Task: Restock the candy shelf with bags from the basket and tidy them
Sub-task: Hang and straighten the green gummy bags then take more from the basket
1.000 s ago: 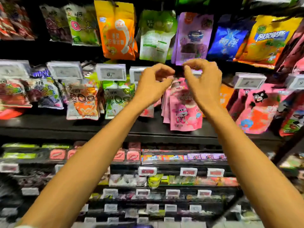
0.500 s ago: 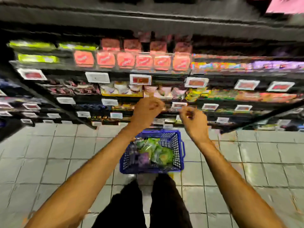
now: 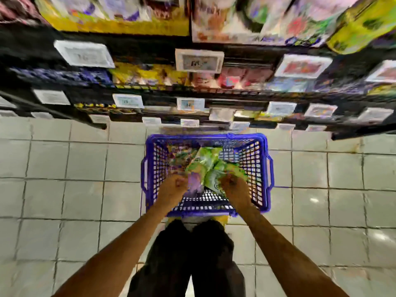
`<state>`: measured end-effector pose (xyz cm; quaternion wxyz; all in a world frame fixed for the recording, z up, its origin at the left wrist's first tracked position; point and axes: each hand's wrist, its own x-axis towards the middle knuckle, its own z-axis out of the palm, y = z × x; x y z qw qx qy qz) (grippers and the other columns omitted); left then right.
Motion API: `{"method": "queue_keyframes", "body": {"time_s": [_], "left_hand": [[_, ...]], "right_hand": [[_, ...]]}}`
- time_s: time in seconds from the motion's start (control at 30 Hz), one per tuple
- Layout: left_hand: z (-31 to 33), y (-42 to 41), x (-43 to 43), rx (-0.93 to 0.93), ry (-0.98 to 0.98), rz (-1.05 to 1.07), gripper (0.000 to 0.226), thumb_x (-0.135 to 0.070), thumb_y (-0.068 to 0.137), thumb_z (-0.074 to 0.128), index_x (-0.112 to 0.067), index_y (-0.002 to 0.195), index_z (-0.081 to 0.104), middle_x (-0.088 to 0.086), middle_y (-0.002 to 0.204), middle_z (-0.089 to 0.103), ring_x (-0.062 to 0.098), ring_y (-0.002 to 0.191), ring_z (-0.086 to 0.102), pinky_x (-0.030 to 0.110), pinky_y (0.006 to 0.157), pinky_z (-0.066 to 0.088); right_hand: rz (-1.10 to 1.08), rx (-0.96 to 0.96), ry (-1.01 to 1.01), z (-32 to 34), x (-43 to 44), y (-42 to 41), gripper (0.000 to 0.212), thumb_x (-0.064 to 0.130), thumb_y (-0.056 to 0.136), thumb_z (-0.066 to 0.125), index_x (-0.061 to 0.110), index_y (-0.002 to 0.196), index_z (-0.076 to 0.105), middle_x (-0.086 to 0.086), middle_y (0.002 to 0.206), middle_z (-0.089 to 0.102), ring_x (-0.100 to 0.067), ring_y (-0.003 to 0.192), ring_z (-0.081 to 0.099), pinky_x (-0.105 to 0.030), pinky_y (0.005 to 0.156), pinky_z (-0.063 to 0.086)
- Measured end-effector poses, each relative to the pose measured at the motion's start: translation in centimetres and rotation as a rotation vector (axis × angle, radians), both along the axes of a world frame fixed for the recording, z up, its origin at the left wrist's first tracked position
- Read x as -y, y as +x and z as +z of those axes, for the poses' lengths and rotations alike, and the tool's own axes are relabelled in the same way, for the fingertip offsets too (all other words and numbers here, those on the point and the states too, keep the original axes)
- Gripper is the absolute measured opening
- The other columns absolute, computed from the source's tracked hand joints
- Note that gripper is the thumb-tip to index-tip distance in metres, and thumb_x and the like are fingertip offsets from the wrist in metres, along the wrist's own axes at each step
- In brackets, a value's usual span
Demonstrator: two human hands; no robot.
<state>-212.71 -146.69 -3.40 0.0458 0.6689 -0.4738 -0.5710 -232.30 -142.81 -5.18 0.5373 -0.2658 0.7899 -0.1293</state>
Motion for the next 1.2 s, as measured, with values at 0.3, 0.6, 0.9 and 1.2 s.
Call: {"method": "queue_keyframes", "body": {"time_s": [0.3, 0.6, 0.9, 1.2], "left_hand": [[-19.8, 3.8, -3.6, 0.409, 0.092, -0.041, 0.019, -0.010, 0.087, 0.063, 0.000, 0.103, 0.062, 0.026, 0.104, 0.067, 0.041, 0.098, 0.064, 0.041, 0.073, 0.046], [-30.2, 4.9, -3.7, 0.276, -0.097, -0.176, 0.053, 0.003, 0.082, 0.067, 0.010, 0.132, 0.050, 0.022, 0.131, 0.054, 0.038, 0.119, 0.054, 0.000, 0.080, 0.034], [-29.1, 4.2, -3.2, 0.435, -0.209, -0.600, 0.074, -0.045, 0.069, 0.081, -0.016, 0.133, 0.057, 0.014, 0.138, 0.051, 0.031, 0.129, 0.042, 0.034, 0.102, 0.033], [-24.9, 2.5, -3.8, -0.038, 0.069, 0.170, 0.041, -0.005, 0.068, 0.086, -0.030, 0.094, 0.065, -0.006, 0.087, 0.073, 0.001, 0.077, 0.068, 0.026, 0.077, 0.057]], "right_hand": [[0.208, -0.062, 0.086, -19.1, 0.1, 4.2, 0.025, 0.021, 0.094, 0.056, 0.008, 0.112, 0.070, -0.015, 0.115, 0.068, -0.030, 0.110, 0.060, -0.025, 0.083, 0.043], [0.029, -0.037, 0.105, -29.5, -1.4, 8.0, 0.055, 0.015, 0.074, 0.082, -0.003, 0.118, 0.056, -0.012, 0.093, 0.063, -0.022, 0.076, 0.059, -0.018, 0.056, 0.039], [0.373, 0.139, -0.144, -26.0, -2.8, 5.9, 0.015, 0.012, 0.089, 0.068, 0.006, 0.101, 0.073, -0.003, 0.089, 0.071, -0.009, 0.077, 0.059, -0.018, 0.064, 0.039], [-0.152, -0.452, 0.179, -23.5, -2.8, -1.8, 0.051, 0.027, 0.081, 0.074, -0.002, 0.119, 0.059, -0.020, 0.120, 0.063, -0.033, 0.112, 0.060, -0.038, 0.092, 0.046]]}}
